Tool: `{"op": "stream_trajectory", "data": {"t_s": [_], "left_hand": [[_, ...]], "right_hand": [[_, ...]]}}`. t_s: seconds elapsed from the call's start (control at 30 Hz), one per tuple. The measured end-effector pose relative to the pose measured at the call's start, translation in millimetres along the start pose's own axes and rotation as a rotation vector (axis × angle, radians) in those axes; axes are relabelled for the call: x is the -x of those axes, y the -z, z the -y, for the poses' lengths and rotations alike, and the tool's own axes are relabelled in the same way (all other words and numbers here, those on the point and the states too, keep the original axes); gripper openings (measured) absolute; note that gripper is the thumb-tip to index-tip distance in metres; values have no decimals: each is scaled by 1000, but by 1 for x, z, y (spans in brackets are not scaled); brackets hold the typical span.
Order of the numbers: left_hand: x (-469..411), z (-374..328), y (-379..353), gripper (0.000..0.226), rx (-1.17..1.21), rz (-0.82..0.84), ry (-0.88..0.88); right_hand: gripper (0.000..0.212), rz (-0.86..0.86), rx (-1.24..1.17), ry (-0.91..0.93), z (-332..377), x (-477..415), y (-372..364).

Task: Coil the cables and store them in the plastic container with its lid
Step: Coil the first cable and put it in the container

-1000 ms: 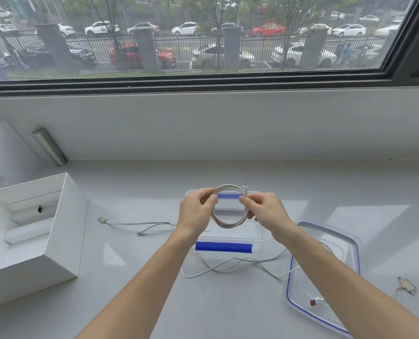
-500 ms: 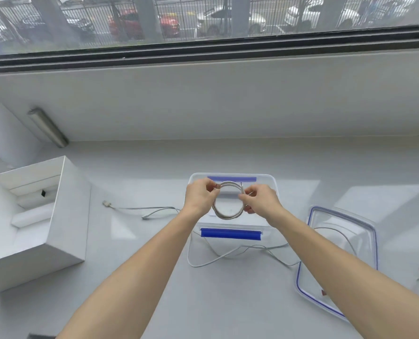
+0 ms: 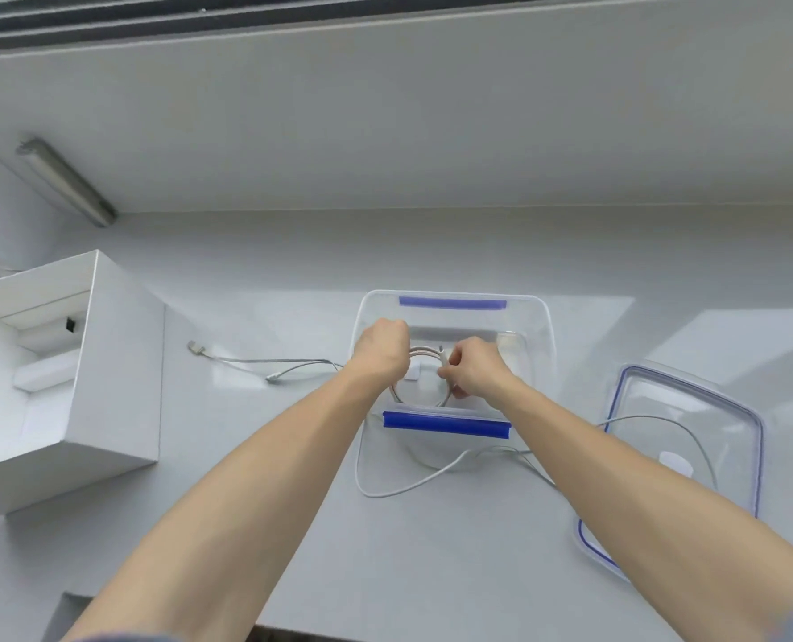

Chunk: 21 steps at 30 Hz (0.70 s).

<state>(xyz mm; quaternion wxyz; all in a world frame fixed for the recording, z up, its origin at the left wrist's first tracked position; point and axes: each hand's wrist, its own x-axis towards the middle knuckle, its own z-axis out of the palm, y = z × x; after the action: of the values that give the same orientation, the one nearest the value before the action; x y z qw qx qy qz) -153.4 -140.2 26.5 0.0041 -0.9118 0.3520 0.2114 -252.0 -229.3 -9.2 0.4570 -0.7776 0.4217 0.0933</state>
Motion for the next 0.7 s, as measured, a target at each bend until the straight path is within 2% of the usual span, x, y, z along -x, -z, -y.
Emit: {"op": "stream_trajectory", "data": {"t_s": [0.2, 0.43, 0.7], "left_hand": [[-9, -2, -6, 23, -78, 36, -3], [-6, 5, -15, 23, -101, 48, -12], [11, 10, -1, 20, -64, -40, -52]], "right_hand": [[20, 1, 32, -13, -1, -14, -9], [23, -14, 227, 51, 7, -16, -15], [23, 35, 444, 134, 14, -6, -2]]}}
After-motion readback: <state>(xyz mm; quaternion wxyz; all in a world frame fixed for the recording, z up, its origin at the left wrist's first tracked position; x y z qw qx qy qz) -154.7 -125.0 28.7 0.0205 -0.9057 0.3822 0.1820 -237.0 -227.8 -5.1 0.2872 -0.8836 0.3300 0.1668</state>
